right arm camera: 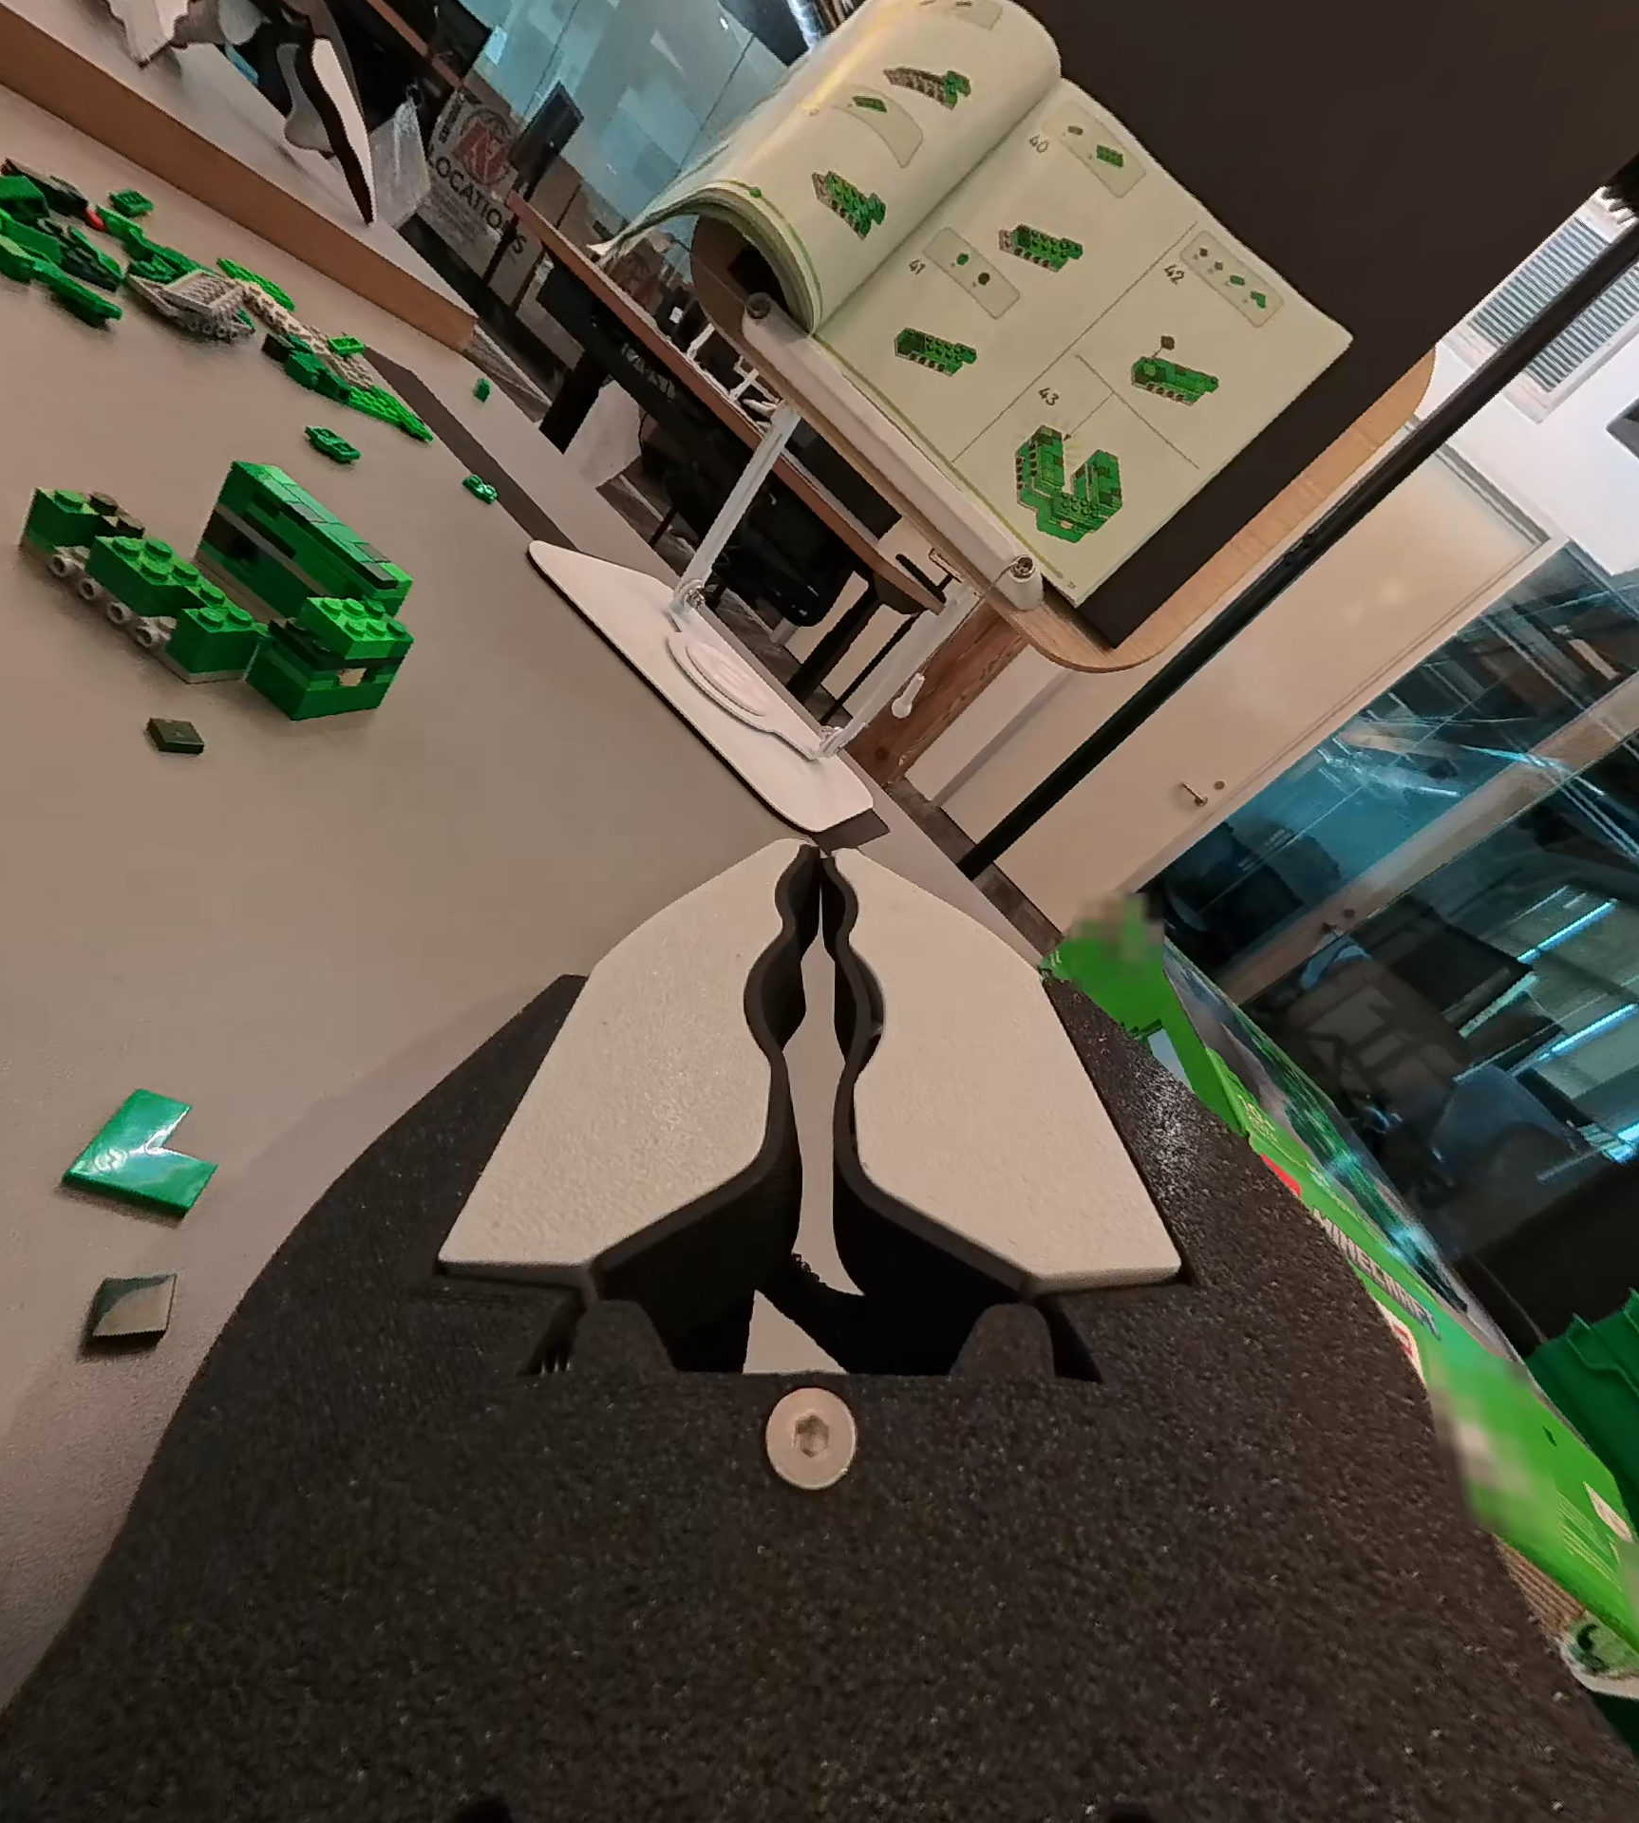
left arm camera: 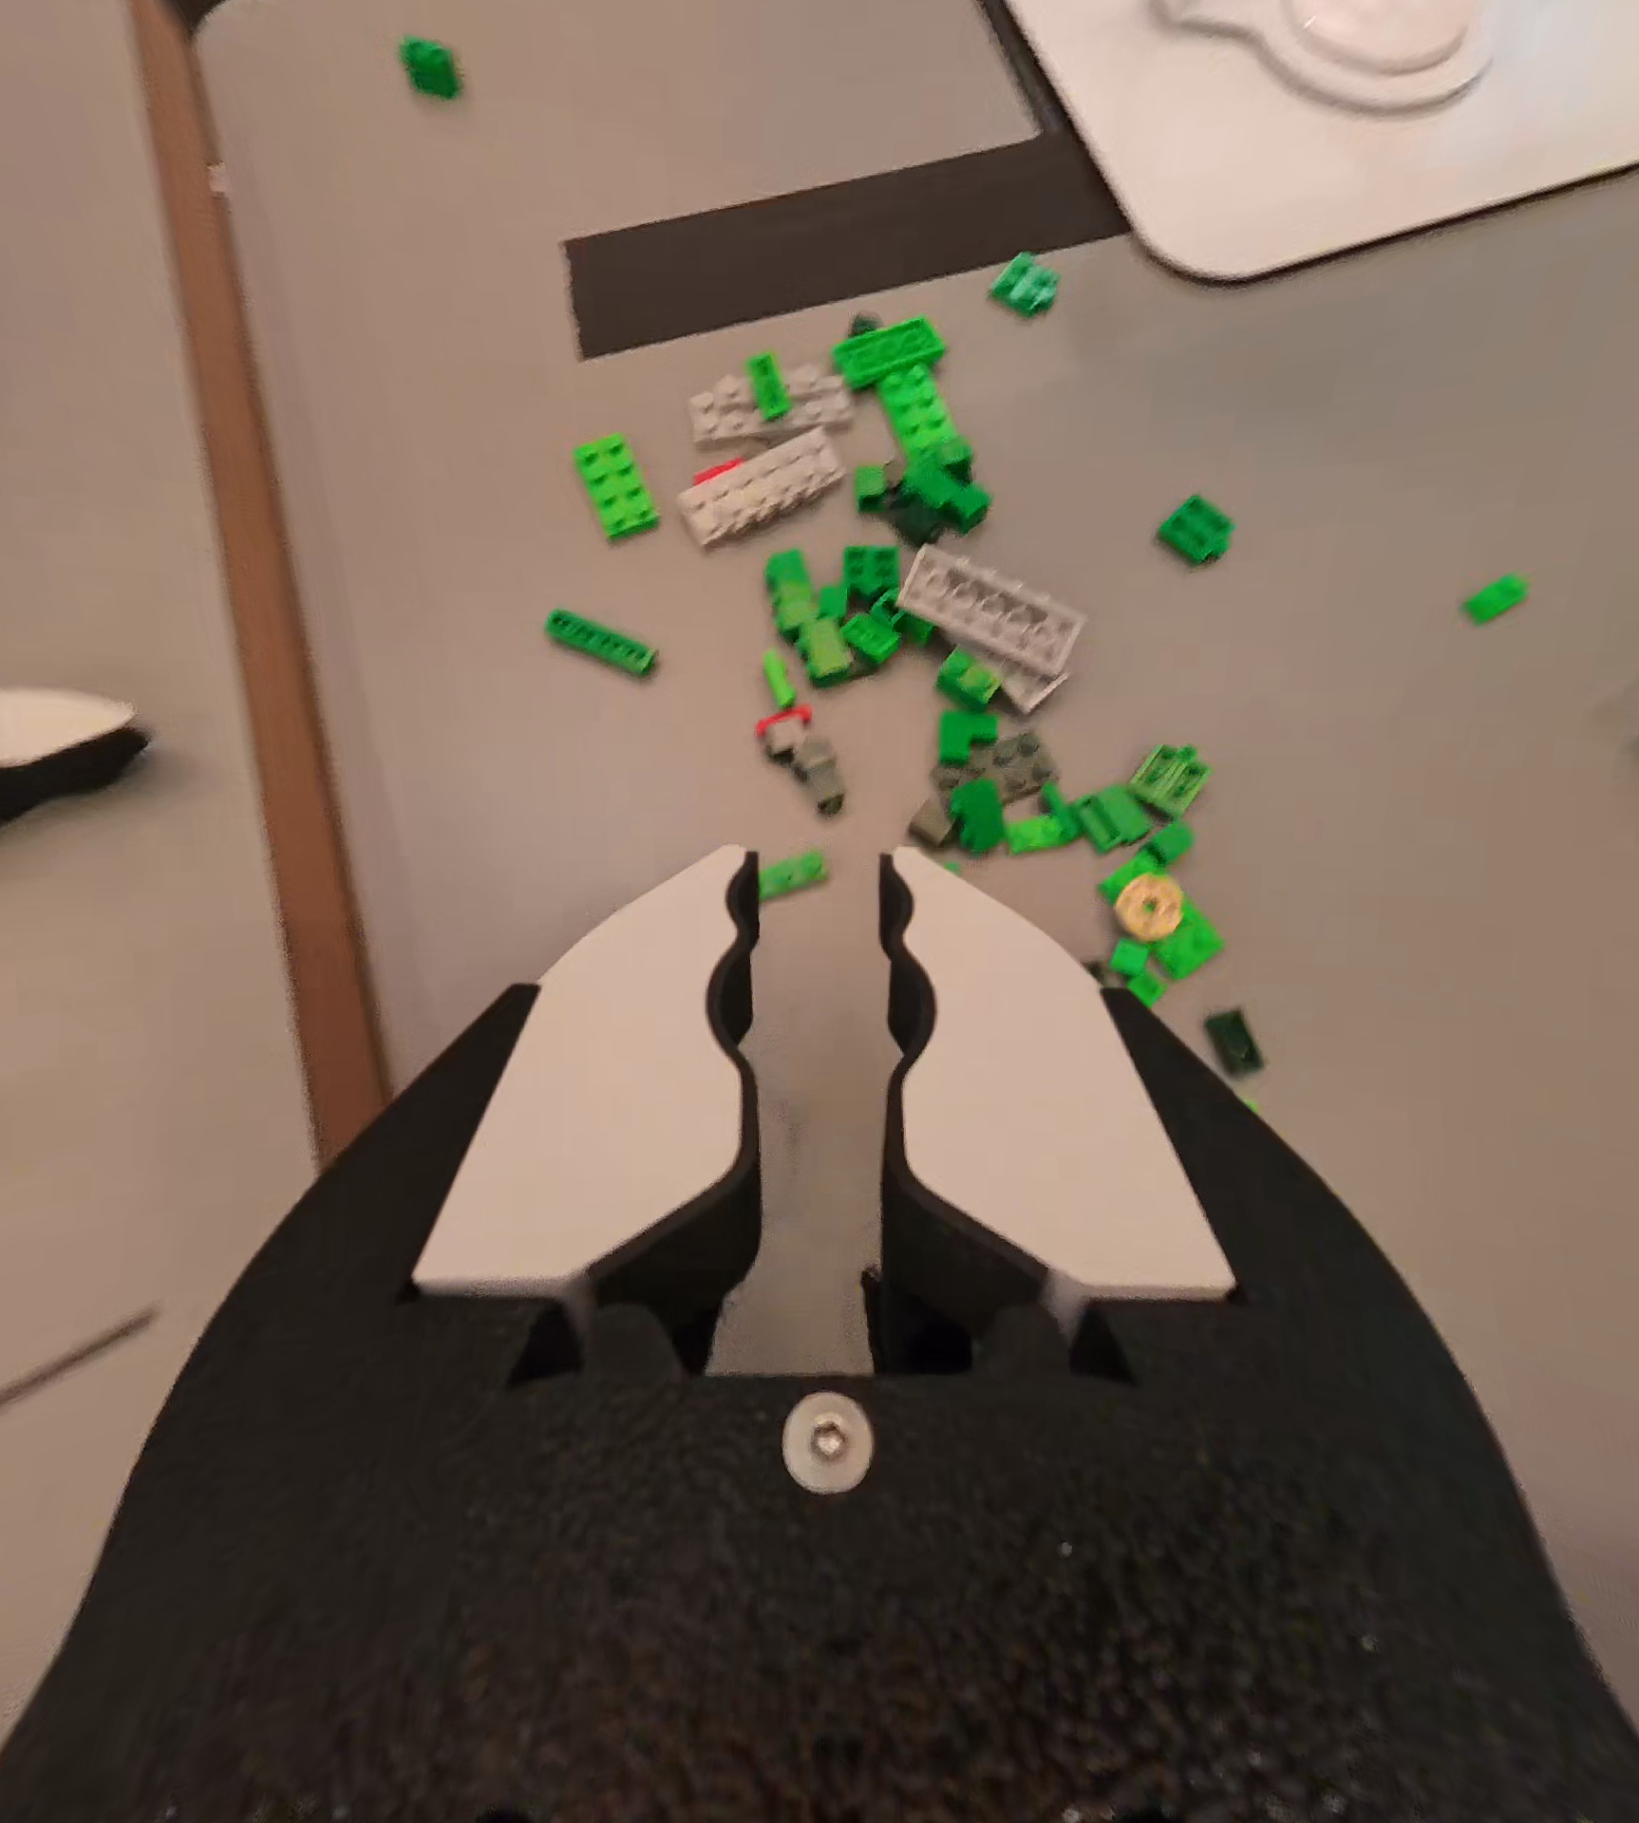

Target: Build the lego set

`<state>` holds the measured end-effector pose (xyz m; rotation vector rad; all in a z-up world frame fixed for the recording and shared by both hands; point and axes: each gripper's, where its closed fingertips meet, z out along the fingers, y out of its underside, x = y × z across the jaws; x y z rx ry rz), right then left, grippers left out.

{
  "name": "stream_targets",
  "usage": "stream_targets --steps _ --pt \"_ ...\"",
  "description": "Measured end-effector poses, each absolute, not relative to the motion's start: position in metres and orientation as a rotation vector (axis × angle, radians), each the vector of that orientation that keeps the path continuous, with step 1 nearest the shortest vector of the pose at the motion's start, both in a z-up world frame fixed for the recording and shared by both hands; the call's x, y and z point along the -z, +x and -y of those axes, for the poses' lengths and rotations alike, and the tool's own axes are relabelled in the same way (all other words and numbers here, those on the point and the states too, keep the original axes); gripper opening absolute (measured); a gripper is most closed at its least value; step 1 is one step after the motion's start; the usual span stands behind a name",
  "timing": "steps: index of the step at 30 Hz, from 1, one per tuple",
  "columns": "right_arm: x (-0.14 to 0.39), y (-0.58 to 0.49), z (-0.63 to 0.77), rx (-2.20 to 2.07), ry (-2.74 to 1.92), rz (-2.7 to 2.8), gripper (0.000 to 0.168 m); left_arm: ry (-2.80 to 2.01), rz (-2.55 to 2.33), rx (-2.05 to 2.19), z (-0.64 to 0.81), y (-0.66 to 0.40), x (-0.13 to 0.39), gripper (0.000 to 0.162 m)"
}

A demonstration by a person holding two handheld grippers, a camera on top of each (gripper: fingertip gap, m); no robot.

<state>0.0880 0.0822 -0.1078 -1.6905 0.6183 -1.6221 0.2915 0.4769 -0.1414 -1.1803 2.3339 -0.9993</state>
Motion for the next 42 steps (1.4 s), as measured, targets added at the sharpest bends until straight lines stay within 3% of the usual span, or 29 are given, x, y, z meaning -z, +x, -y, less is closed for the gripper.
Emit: stream_targets --steps 2,7,25,34,42 --pt "0.109 0.088 -0.083 1.612 -1.7 -0.62 0.0 -1.177 -2.313 1.054 -0.465 0.308 0.14 0.035" --pt "0.109 0.089 -0.081 1.58 -1.684 -0.638 0.0 -1.179 -2.331 1.11 -0.442 0.339 0.14 0.036" --pt "0.114 0.09 -0.086 1.554 -1.719 -0.615 0.0 -1.194 -2.532 0.875 -0.377 0.402 0.183 0.017" --pt "0.115 0.09 -0.088 1.539 -1.729 -0.604 0.0 -1.108 -2.582 0.535 -0.393 0.413 0.198 0.027" --pt "0.116 0.09 -0.088 1.531 -1.729 -0.603 0.0 -0.986 -2.655 0.428 -0.388 0.404 0.193 0.018"
